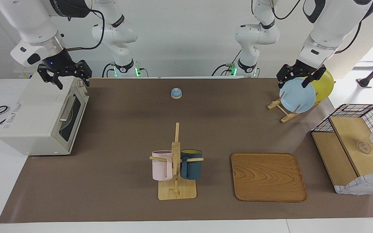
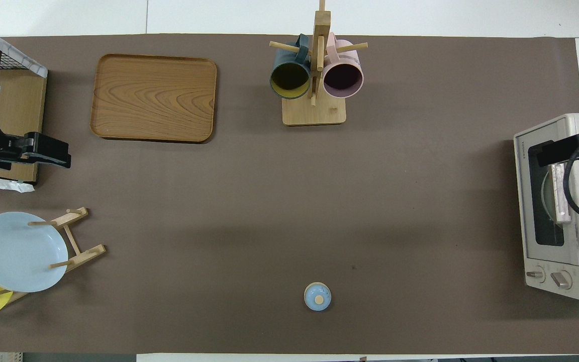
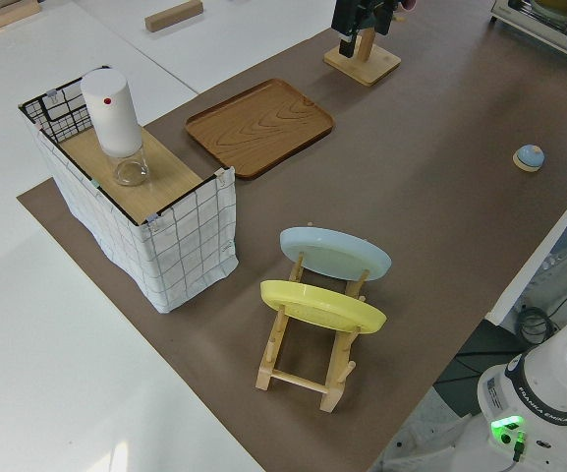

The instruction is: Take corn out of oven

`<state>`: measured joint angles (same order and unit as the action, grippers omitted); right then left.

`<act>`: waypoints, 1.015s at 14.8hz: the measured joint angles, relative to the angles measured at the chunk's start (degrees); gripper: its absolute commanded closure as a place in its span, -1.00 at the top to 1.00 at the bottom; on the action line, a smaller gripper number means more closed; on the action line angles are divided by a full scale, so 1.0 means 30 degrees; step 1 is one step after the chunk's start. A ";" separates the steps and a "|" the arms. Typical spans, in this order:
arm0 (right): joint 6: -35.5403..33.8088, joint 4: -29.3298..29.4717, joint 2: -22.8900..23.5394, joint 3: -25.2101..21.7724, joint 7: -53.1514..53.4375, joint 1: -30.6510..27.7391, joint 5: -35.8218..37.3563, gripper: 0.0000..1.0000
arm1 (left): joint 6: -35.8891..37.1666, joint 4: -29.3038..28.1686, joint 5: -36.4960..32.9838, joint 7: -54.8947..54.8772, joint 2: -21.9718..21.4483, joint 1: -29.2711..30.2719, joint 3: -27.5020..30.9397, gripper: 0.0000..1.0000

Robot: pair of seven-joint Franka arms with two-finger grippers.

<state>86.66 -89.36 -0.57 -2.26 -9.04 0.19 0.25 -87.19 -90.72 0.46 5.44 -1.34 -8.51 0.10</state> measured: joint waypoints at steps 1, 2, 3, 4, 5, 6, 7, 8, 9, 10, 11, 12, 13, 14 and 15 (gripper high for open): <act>0.0000 0.0000 0.0000 0.0000 0.0000 0.0000 0.0000 1.00 | 0.0000 0.0000 0.0000 0.0000 0.0000 0.0000 0.0000 1.00; 0.0000 0.0000 0.0000 0.0000 0.0000 0.0000 0.0000 1.00 | 0.0000 0.0000 0.0000 0.0000 0.0000 0.0000 0.0000 1.00; 0.0000 -0.0004 0.0000 0.0000 0.0000 0.0002 0.0000 1.00 | 0.0000 0.0000 0.0000 0.0000 0.0000 0.0000 0.0000 1.00; 0.0000 -0.0030 0.0000 0.0000 0.0000 0.0004 0.0000 1.00 | 0.0000 0.0000 0.0000 0.0000 0.0000 0.0000 0.0000 1.00; 0.0000 -0.0116 -0.0004 0.0000 0.0000 -0.0001 0.0000 1.00 | 0.0000 0.0000 0.0000 0.0000 0.0000 0.0000 0.0000 1.00; 0.0047 -0.0304 -0.0029 0.0000 0.0000 -0.0008 0.0000 1.00 | 0.0000 0.0000 0.0000 0.0000 0.0000 0.0000 0.0000 1.00; 0.0231 -0.0569 -0.0075 -0.0003 -0.0001 -0.0017 0.0000 0.92 | 0.0000 0.0000 0.0000 0.0000 0.0000 0.0000 0.0000 1.00; 0.0514 -0.0899 -0.0152 -0.0012 -0.0015 -0.0062 0.0000 -0.16 | 0.0000 0.0000 0.0000 0.0000 0.0000 0.0000 0.0000 1.00; 0.0861 -0.1229 -0.0225 -0.0014 -0.0082 -0.0175 0.0000 -0.99 | 0.0000 0.0000 0.0000 0.0000 0.0000 0.0000 0.0000 1.00; 0.1319 -0.1564 -0.0313 -0.0038 -0.0266 -0.0280 0.0000 -1.00 | 0.0000 0.0000 0.0000 0.0000 0.0000 0.0000 0.0000 1.00; 0.1660 -0.1920 -0.0411 -0.0058 -0.0602 -0.0374 0.0000 -1.00 | 0.0000 0.0000 0.0000 0.0000 0.0000 0.0000 0.0000 1.00; 0.2012 -0.2313 -0.0492 -0.0080 -0.1139 -0.0446 0.0000 -1.00 | 0.0000 0.0000 0.0000 0.0000 0.0000 0.0000 0.0000 1.00; 0.2717 -0.2897 -0.0605 -0.0135 -0.1842 -0.0523 0.0000 -1.00 | 0.0000 0.0000 0.0000 0.0000 0.0000 0.0000 0.0000 1.00; 0.3765 -0.3737 -0.0773 -0.0155 -0.2351 -0.0713 0.0000 -1.00 | 0.0000 0.0000 0.0000 0.0000 0.0000 0.0000 0.0000 1.00; 0.4810 -0.4752 -0.0971 -0.0187 -0.2655 -0.0924 0.0006 -1.00 | 0.0001 0.0000 0.0000 0.0000 0.0000 0.0000 0.0000 1.00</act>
<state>101.09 -103.62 -3.48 -2.82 -17.00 -2.58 0.27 -87.19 -90.72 0.46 5.44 -1.34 -8.51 0.10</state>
